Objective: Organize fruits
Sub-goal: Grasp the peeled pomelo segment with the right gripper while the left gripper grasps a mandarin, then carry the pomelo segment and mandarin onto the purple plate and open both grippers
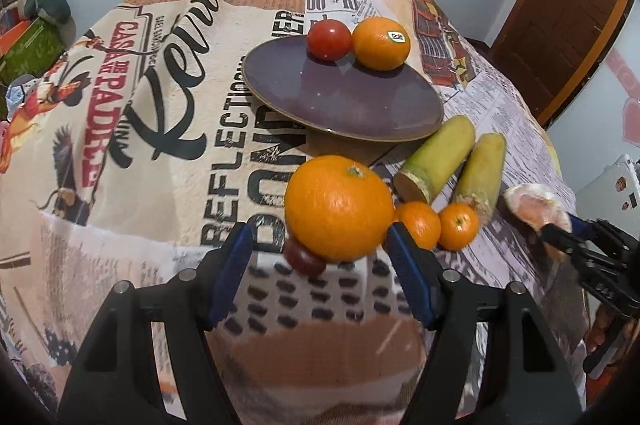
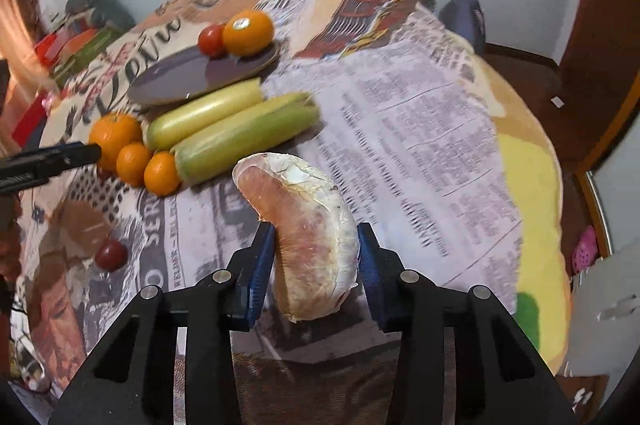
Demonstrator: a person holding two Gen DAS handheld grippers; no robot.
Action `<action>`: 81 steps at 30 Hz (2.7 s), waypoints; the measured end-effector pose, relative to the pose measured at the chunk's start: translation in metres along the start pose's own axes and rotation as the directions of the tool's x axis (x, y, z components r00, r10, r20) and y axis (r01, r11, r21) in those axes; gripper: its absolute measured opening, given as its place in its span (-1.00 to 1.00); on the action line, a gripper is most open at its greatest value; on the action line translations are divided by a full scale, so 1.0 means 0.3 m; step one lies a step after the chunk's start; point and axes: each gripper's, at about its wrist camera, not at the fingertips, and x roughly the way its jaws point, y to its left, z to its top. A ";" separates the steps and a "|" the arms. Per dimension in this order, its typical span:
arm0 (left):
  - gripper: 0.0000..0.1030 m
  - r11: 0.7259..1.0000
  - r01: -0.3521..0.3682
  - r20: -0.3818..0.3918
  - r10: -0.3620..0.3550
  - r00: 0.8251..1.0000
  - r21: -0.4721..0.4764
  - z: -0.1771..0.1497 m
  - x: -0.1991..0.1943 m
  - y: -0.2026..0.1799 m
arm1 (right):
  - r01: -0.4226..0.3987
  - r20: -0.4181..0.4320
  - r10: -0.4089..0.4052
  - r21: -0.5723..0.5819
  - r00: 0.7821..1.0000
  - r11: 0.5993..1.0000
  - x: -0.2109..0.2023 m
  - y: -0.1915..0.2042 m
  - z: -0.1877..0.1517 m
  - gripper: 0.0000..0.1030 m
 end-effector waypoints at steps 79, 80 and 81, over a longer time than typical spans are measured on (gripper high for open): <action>0.23 0.999 0.022 0.238 -0.015 0.971 -0.028 0.209 -0.210 0.040 | -0.093 0.178 0.120 -0.151 0.977 0.984 -0.019 0.232 0.298 -0.25; 0.23 0.999 0.020 0.244 -0.014 0.970 -0.025 0.221 -0.209 0.039 | -0.097 0.181 0.123 -0.150 0.976 0.984 -0.013 0.232 0.310 -0.25; 0.23 1.000 0.019 0.248 -0.012 0.969 -0.023 0.236 -0.206 0.038 | -0.099 0.184 0.126 -0.148 0.975 0.984 -0.004 0.233 0.324 -0.25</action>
